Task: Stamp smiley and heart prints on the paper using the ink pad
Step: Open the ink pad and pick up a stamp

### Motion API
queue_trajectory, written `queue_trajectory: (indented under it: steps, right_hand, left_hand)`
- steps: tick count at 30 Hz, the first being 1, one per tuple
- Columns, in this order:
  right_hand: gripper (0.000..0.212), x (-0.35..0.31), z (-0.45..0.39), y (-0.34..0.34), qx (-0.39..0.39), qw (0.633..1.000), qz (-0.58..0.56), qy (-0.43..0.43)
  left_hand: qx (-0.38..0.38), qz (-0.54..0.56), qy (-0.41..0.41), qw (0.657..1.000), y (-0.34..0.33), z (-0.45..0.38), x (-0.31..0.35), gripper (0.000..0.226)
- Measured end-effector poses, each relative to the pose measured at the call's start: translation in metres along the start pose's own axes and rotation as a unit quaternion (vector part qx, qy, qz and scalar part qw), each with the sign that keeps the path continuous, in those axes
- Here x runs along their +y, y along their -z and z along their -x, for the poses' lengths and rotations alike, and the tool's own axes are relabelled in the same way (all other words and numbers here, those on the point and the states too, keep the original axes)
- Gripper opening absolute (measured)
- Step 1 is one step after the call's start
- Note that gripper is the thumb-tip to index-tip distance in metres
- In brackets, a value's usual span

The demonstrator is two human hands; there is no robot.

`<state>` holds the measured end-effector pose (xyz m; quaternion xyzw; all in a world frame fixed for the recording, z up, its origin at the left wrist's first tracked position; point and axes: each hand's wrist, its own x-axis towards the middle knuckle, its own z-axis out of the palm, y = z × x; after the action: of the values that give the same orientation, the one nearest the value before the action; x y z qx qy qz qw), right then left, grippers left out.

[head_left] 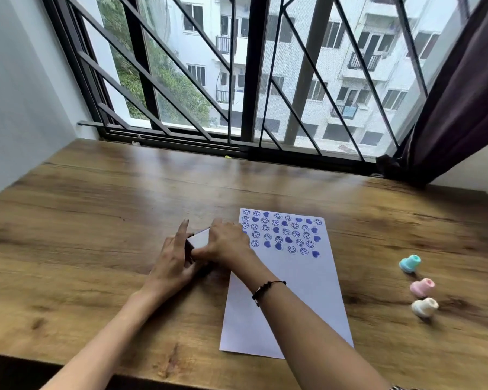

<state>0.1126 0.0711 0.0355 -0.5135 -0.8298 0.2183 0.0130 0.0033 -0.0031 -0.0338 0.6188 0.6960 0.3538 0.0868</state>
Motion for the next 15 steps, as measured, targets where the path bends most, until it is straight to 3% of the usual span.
queue_trajectory:
  steps: [2,4,8,11,15]
  right_hand:
    - [0.041,0.009,-0.007,0.014,-0.033,0.998,-0.046,0.011]
    - [0.042,0.020,-0.013,0.034,-0.087,0.988,-0.129,-0.008]
    - [0.016,0.046,-0.020,0.065,-0.167,0.917,-0.355,-0.079]
    - [0.011,0.062,-0.026,0.068,-0.116,0.880,-0.448,-0.111]
    - [0.017,0.073,-0.033,0.059,0.032,0.914,-0.381,-0.134]
  left_hand:
    - [0.003,0.001,-0.002,1.000,0.000,0.000,0.001,0.097]
    - [0.006,0.000,-0.002,1.000,0.000,0.001,0.001,0.098]
    - [0.001,-0.003,0.003,1.000,-0.001,0.002,0.001,0.097]
    - [0.002,-0.002,0.004,1.000,-0.002,0.002,0.000,0.097]
    - [-0.001,-0.005,0.020,1.000,-0.004,0.003,-0.003,0.097]
